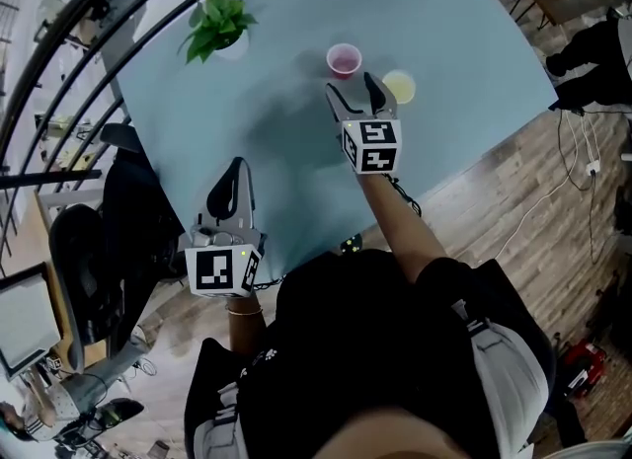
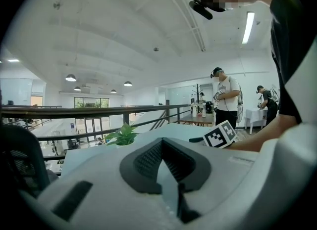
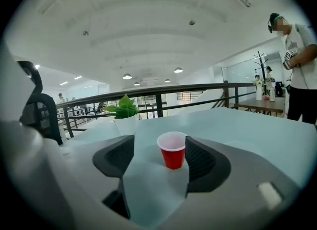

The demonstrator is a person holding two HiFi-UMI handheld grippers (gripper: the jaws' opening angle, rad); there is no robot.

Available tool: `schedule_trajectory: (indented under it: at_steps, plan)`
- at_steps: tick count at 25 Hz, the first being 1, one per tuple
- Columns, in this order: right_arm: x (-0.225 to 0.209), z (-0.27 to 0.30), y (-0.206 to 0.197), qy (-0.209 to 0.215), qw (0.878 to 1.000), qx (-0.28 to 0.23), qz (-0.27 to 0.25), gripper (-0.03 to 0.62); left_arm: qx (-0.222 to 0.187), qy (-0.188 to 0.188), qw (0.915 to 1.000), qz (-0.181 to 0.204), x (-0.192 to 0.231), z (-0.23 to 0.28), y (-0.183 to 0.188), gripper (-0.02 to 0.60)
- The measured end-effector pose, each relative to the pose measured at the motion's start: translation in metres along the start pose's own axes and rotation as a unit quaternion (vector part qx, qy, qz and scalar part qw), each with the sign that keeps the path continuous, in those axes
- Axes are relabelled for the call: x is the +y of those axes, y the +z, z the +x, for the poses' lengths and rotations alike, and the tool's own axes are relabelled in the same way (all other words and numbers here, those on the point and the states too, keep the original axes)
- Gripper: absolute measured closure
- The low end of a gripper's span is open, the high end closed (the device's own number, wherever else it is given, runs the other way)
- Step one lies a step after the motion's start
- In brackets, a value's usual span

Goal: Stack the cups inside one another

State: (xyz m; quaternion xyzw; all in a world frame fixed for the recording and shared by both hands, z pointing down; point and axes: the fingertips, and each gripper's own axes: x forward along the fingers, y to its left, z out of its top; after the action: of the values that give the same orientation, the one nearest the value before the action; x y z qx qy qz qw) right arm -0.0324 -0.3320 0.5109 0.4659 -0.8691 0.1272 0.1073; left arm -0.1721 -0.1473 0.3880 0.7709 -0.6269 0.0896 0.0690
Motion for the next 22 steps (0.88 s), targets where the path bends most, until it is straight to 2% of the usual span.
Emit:
schedule_trajectory:
  at_steps: [5, 13, 22]
  plan:
    - [-0.006, 0.019, -0.009, -0.016, 1.0, 0.017, 0.017, 0.235, 0.005, 0.002, 1.0, -0.003, 0.006, 0.002, -0.002, 0.591]
    - [-0.015, 0.043, -0.018, -0.04, 0.998, 0.031, 0.041, 0.221, 0.011, 0.014, 0.9998, -0.013, 0.021, 0.003, -0.005, 0.591]
    - [-0.027, 0.068, -0.031, -0.063, 0.996, 0.055, 0.036, 0.218, 0.019, 0.021, 0.9994, -0.022, 0.035, 0.01, -0.01, 0.591]
